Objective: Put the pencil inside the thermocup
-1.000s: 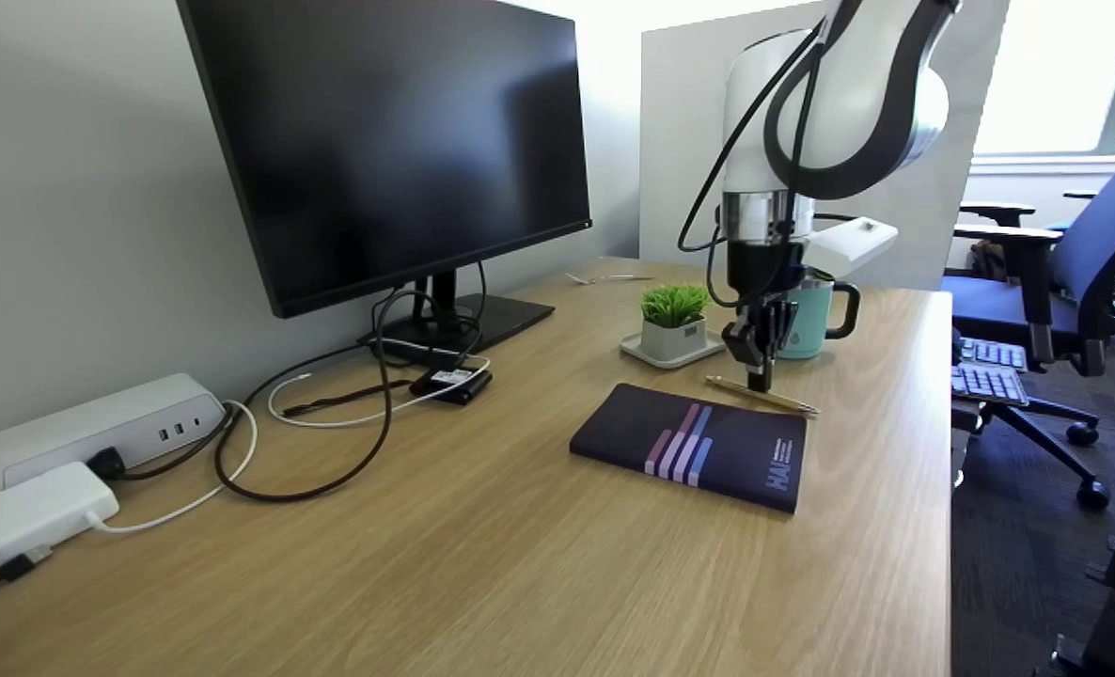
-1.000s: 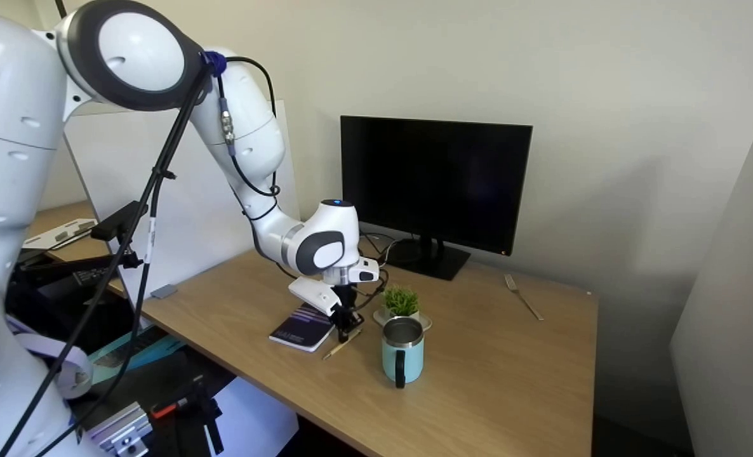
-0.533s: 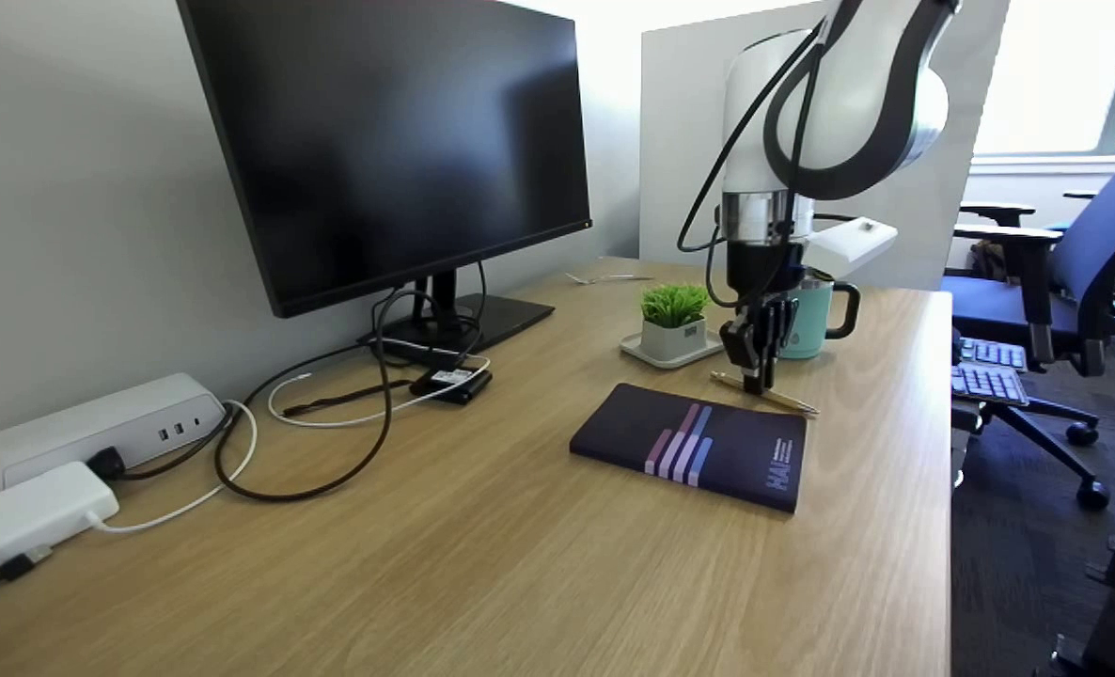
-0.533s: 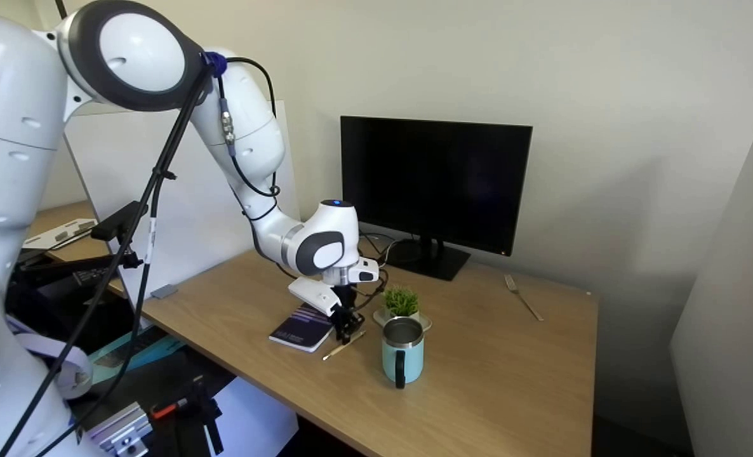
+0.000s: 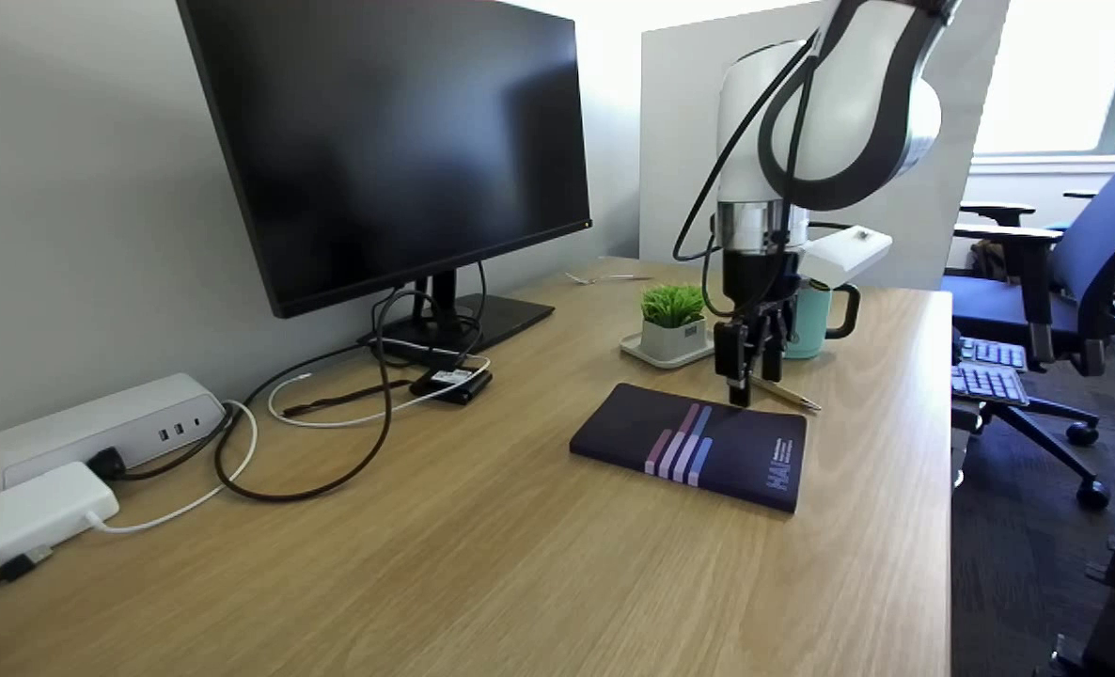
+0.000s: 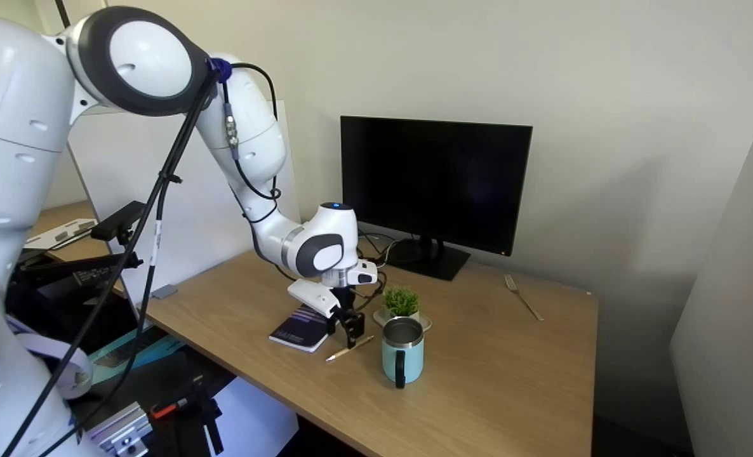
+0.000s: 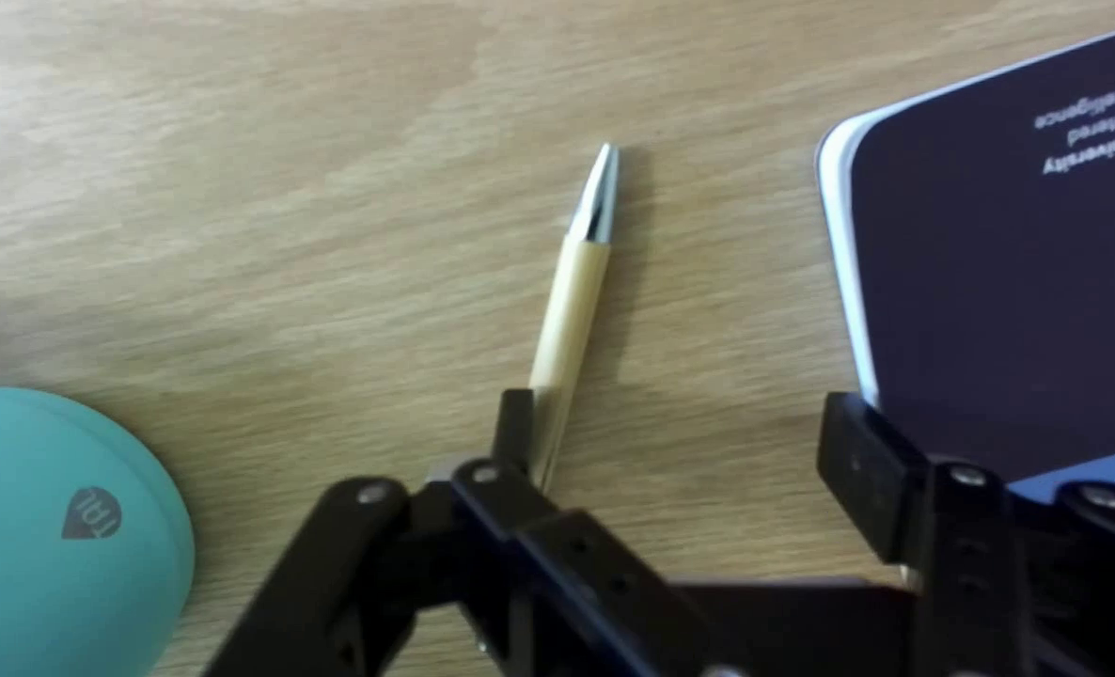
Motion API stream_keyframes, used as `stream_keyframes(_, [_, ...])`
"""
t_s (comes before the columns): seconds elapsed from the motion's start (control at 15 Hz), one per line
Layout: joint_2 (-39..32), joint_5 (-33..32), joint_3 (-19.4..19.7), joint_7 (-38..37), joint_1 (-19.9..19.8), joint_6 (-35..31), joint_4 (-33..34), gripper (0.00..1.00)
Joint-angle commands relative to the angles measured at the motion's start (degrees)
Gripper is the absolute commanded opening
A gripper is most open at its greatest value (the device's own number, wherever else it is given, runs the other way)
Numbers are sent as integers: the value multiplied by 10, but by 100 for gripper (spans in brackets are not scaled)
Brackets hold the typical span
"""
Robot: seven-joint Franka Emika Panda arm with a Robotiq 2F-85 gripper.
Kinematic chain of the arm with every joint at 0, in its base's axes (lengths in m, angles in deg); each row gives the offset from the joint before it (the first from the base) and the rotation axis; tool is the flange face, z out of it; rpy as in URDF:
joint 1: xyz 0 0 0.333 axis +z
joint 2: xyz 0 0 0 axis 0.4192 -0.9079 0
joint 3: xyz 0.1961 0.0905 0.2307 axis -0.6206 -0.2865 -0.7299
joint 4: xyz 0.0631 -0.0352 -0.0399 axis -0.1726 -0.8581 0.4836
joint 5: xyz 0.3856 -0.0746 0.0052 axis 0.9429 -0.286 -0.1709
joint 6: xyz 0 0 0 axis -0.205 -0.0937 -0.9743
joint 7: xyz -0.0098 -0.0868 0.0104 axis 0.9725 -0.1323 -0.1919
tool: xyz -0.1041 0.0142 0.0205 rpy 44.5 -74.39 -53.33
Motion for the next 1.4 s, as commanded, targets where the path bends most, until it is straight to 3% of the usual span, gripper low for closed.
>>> stream_keyframes(0.0, [-16,-2,1,13,0,1,15,100])
stream_keyframes(0.4, [-26,1,-4,21,-6,3,24,100])
stream_keyframes(0.47, [-26,2,-4,21,-6,4,24,75])
stream_keyframes(0.6, [-26,3,-5,23,-7,3,25,66])
stream_keyframes(1.2, [-20,3,-4,21,-3,4,30,4])
stream_keyframes(1.33, [-16,9,-3,8,-1,6,29,0])
